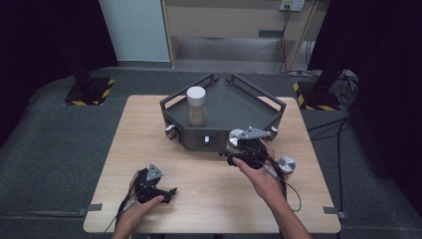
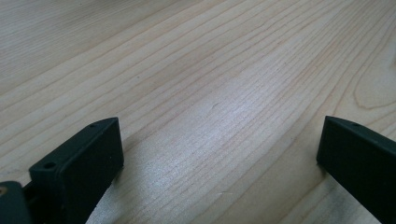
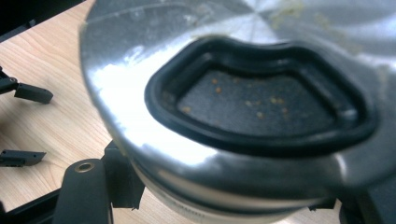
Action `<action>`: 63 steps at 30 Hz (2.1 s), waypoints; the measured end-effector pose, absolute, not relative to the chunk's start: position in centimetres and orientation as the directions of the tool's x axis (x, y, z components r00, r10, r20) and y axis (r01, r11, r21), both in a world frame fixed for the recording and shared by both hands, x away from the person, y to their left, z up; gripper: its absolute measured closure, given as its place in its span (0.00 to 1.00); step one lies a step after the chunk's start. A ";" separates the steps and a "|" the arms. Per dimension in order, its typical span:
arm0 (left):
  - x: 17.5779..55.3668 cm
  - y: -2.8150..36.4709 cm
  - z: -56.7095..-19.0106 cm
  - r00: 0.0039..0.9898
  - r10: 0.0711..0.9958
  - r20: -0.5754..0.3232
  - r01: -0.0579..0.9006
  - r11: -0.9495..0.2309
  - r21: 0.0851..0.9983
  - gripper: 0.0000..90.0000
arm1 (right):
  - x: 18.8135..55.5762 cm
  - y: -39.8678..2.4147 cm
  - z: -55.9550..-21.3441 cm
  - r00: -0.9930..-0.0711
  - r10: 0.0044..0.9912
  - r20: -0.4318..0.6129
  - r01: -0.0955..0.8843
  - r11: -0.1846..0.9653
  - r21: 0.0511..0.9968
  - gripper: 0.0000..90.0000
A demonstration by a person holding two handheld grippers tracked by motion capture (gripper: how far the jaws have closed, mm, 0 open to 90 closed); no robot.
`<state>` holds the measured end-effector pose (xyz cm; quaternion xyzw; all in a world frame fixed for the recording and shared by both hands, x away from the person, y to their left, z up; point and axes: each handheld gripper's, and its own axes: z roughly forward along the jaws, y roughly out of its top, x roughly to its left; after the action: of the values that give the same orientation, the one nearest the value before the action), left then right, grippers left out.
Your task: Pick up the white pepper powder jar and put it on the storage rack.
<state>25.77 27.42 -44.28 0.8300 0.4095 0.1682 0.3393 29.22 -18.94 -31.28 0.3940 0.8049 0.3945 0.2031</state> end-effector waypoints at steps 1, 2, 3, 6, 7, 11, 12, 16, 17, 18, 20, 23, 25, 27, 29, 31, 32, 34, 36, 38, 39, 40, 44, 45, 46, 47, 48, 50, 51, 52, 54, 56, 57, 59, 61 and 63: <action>25.8 27.4 -44.3 0.608 0.794 0.001 0.566 -0.434 0.701 0.00 | 29.2 -18.9 -31.1 -0.606 0.796 -0.016 0.475 0.377 0.795 0.34; 25.8 27.4 -44.3 0.608 0.794 0.001 0.565 -0.434 0.701 0.00 | 29.2 -18.9 -31.0 -0.605 0.796 -0.017 0.474 0.377 0.796 0.34; 25.8 27.4 -44.3 0.608 0.794 0.001 0.565 -0.434 0.702 0.00 | 29.2 -19.0 -30.9 -0.604 0.797 -0.018 0.473 0.376 0.797 0.34; 25.8 27.4 -44.3 0.608 0.794 0.001 0.565 -0.434 0.702 0.00 | 29.3 -19.0 -30.6 -0.602 0.798 -0.018 0.471 0.374 0.799 0.34; 25.8 27.4 -44.3 0.608 0.794 0.001 0.565 -0.433 0.702 0.00 | 29.3 -19.0 -30.4 -0.601 0.799 -0.017 0.471 0.372 0.800 0.34; 25.7 27.4 -44.3 0.607 0.795 0.000 0.565 -0.431 0.704 0.00 | 29.4 -19.0 -30.1 -0.600 0.799 -0.022 0.469 0.374 0.800 0.34; 25.7 27.4 -44.3 0.607 0.795 -0.001 0.565 -0.431 0.704 0.00 | 29.4 -19.0 -30.0 -0.601 0.799 -0.022 0.468 0.374 0.801 0.34; 25.7 27.4 -44.3 0.607 0.795 0.000 0.565 -0.431 0.704 0.00 | 29.5 -19.0 -29.7 -0.603 0.797 -0.025 0.461 0.374 0.805 0.34; 25.7 27.4 -44.3 0.606 0.795 0.000 0.565 -0.431 0.704 0.00 | 29.5 -19.0 -29.5 -0.601 0.799 -0.022 0.464 0.371 0.804 0.34; 25.7 27.4 -44.3 0.606 0.795 0.000 0.565 -0.431 0.704 0.00 | 29.6 -19.0 -29.5 -0.602 0.799 -0.023 0.462 0.372 0.805 0.34; 25.7 27.4 -44.3 0.607 0.795 0.000 0.565 -0.431 0.704 0.00 | 29.6 -19.0 -29.3 -0.600 0.799 -0.023 0.462 0.370 0.806 0.34; 25.8 27.4 -44.3 0.608 0.794 0.001 0.565 -0.433 0.702 0.00 | 29.8 -19.0 -29.1 -0.598 0.801 -0.023 0.461 0.368 0.808 0.34; 25.8 27.4 -44.3 0.608 0.794 0.001 0.565 -0.434 0.702 0.00 | 29.9 -19.0 -28.9 -0.597 0.802 -0.020 0.462 0.364 0.809 0.34; 25.8 27.4 -44.3 0.608 0.794 0.002 0.565 -0.434 0.702 0.00 | 30.0 -19.0 -28.8 -0.596 0.803 -0.022 0.461 0.364 0.809 0.34; 25.8 27.4 -44.3 0.608 0.794 0.002 0.565 -0.434 0.702 0.00 | 30.1 -19.0 -28.7 -0.594 0.805 -0.018 0.465 0.360 0.809 0.34; 25.8 27.4 -44.3 0.608 0.794 0.002 0.565 -0.434 0.701 0.00 | 30.3 -19.0 -28.6 -0.593 0.805 -0.016 0.465 0.359 0.810 0.34; 25.8 27.4 -44.3 0.608 0.794 0.001 0.565 -0.434 0.702 0.00 | 30.4 -19.0 -28.5 -0.591 0.806 -0.013 0.468 0.356 0.809 0.34; 25.8 27.4 -44.3 0.608 0.794 0.001 0.566 -0.434 0.701 0.00 | 30.5 -18.9 -28.4 -0.590 0.807 -0.014 0.467 0.355 0.810 0.34; 25.8 27.4 -44.3 0.608 0.794 0.001 0.566 -0.434 0.701 0.00 | 30.6 -18.9 -28.3 -0.590 0.808 -0.015 0.464 0.354 0.812 0.34; 25.8 27.4 -44.3 0.608 0.794 0.001 0.566 -0.435 0.701 0.00 | 30.8 -18.8 -28.2 -0.587 0.809 -0.014 0.463 0.350 0.814 0.34; 25.8 27.4 -44.3 0.608 0.794 0.002 0.566 -0.435 0.701 0.00 | 30.9 -18.8 -28.2 -0.586 0.810 -0.014 0.463 0.349 0.815 0.34; 25.8 27.4 -44.3 0.608 0.794 0.001 0.566 -0.435 0.701 0.00 | 31.0 -18.7 -28.2 -0.585 0.811 -0.014 0.462 0.347 0.816 0.34; 25.8 27.4 -44.3 0.608 0.794 0.001 0.566 -0.434 0.701 0.00 | 31.3 -18.6 -28.0 -0.581 0.814 -0.012 0.460 0.340 0.820 0.34; 25.8 27.4 -44.3 0.608 0.794 0.002 0.566 -0.435 0.701 0.00 | 31.4 -18.6 -27.9 -0.580 0.815 -0.010 0.460 0.337 0.821 0.34; 25.8 27.4 -44.3 0.608 0.794 0.002 0.566 -0.435 0.701 0.00 | 31.5 -18.5 -27.8 -0.579 0.815 -0.012 0.459 0.338 0.822 0.34; 25.8 27.4 -44.3 0.608 0.794 0.002 0.566 -0.435 0.701 0.00 | 31.6 -18.5 -27.8 -0.579 0.815 -0.015 0.457 0.339 0.822 0.34; 25.8 27.4 -44.3 0.608 0.794 0.001 0.566 -0.435 0.701 0.00 | 31.7 -18.5 -27.7 -0.577 0.817 -0.014 0.458 0.338 0.823 0.34; 25.8 27.4 -44.3 0.608 0.794 0.002 0.566 -0.435 0.701 0.00 | 31.9 -18.4 -27.6 -0.575 0.818 -0.016 0.455 0.336 0.825 0.34; 25.8 27.4 -44.3 0.608 0.794 0.002 0.566 -0.434 0.701 0.00 | 32.0 -18.4 -27.5 -0.573 0.820 -0.014 0.456 0.333 0.826 0.34; 25.8 27.4 -44.3 0.608 0.794 0.002 0.566 -0.435 0.701 0.00 | 32.1 -18.4 -27.5 -0.572 0.820 -0.017 0.452 0.332 0.828 0.34; 25.7 27.4 -44.3 0.607 0.795 0.002 0.566 -0.434 0.701 0.00 | 32.3 -18.4 -27.4 -0.569 0.822 -0.017 0.451 0.329 0.829 0.34; 25.7 27.4 -44.3 0.607 0.795 0.001 0.566 -0.433 0.701 0.00 | 32.6 -18.3 -27.3 -0.566 0.824 -0.017 0.453 0.328 0.829 0.34; 25.7 27.4 -44.3 0.607 0.795 0.002 0.566 -0.434 0.701 0.00 | 32.7 -18.2 -27.3 -0.563 0.826 -0.017 0.454 0.327 0.829 0.34; 25.7 27.4 -44.3 0.606 0.795 0.002 0.567 -0.434 0.701 0.00 | 32.9 -18.2 -27.2 -0.562 0.827 -0.018 0.455 0.327 0.829 0.34; 25.7 27.4 -44.3 0.607 0.795 0.002 0.567 -0.434 0.700 0.00 | 33.2 -18.1 -27.2 -0.560 0.828 -0.019 0.455 0.327 0.828 0.34; 25.7 27.4 -44.3 0.606 0.795 0.002 0.567 -0.434 0.700 0.00 | 33.5 -17.9 -27.1 -0.558 0.829 -0.021 0.456 0.328 0.827 0.34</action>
<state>25.74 27.39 -44.27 0.8298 0.4103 0.1687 0.3386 33.48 -17.92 -27.08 0.4109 0.7823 0.4087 0.2282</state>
